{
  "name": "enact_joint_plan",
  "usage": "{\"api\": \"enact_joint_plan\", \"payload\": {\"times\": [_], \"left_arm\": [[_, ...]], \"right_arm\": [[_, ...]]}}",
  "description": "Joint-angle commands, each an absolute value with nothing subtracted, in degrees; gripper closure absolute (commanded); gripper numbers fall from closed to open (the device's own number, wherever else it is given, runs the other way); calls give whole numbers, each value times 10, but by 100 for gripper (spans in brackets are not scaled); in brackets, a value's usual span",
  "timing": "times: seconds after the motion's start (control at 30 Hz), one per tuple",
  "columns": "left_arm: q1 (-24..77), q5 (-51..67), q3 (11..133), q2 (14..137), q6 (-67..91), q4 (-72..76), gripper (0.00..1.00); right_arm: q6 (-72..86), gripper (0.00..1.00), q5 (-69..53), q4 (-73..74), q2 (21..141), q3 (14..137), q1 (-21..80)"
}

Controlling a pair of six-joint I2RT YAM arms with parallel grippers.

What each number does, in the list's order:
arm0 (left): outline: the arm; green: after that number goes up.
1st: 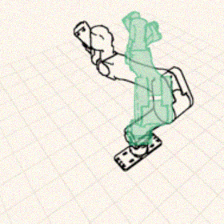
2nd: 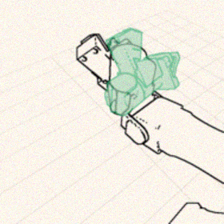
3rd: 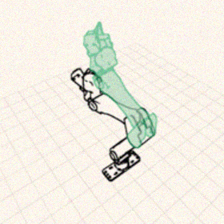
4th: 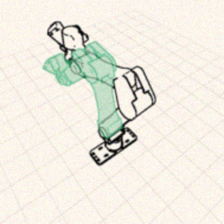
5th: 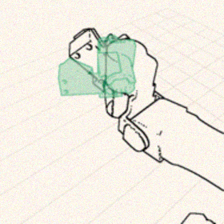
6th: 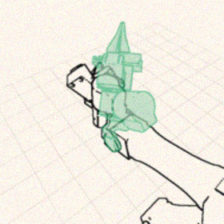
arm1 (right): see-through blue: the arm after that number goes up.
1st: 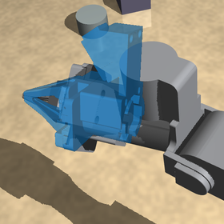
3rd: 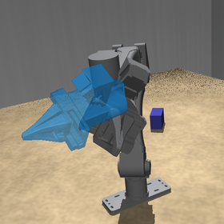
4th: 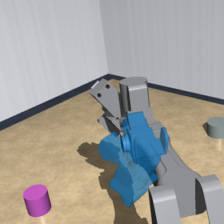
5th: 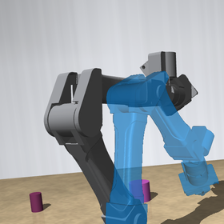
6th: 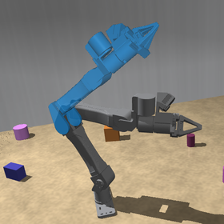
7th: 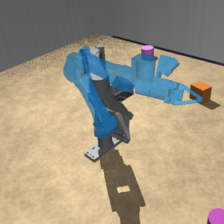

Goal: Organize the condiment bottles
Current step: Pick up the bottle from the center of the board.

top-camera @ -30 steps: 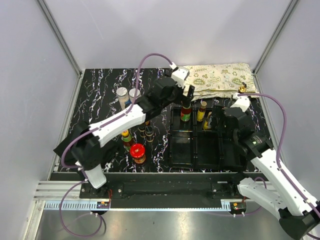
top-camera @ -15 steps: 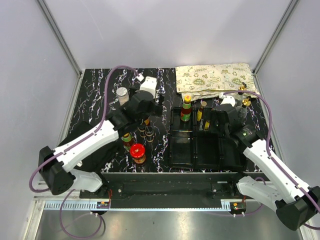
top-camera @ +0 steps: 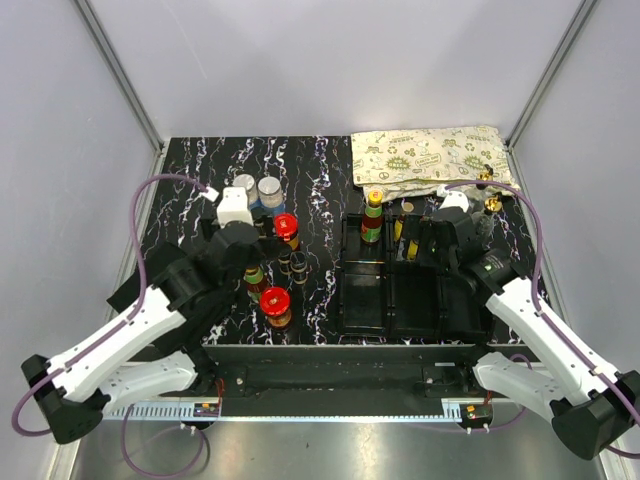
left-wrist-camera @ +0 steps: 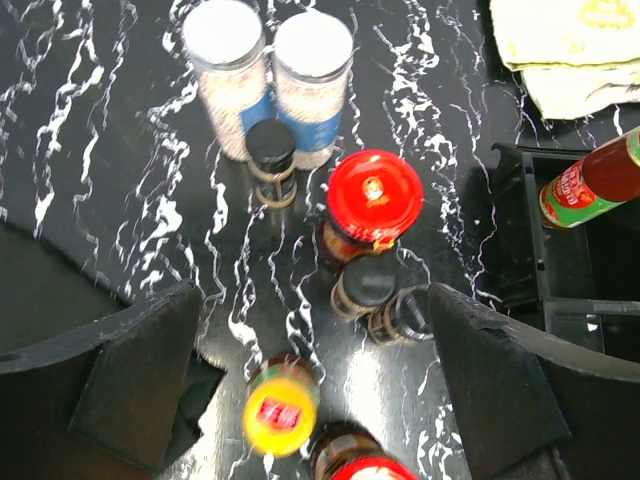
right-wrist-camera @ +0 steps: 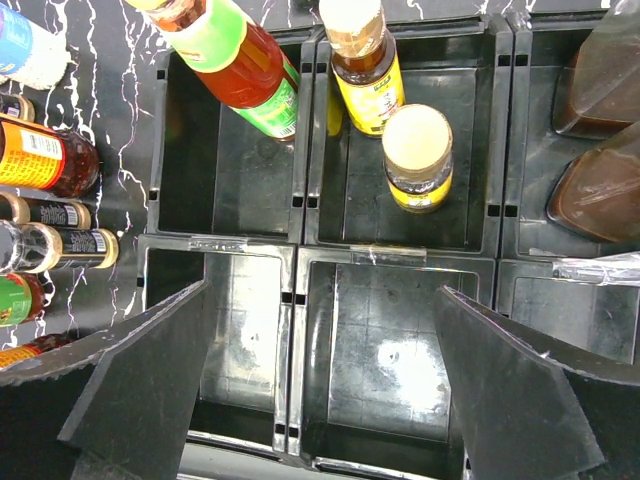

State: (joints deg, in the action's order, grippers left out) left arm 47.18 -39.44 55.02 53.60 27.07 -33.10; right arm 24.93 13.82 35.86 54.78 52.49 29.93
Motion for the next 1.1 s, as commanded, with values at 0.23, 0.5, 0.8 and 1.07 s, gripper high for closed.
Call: {"api": "enact_joint_plan", "payload": {"times": [0.23, 0.5, 0.8, 1.07], "left_arm": [[473, -371, 498, 505, 363, -411, 3], [473, -357, 481, 512, 386, -423, 12], [473, -352, 468, 511, 392, -425, 28], [473, -345, 461, 509, 389, -425, 62]], "right_arm": [[266, 0, 101, 344, 557, 533, 297], [272, 0, 95, 344, 548, 525, 297], [278, 0, 100, 344, 555, 525, 297], [281, 0, 103, 343, 552, 519, 297]]}}
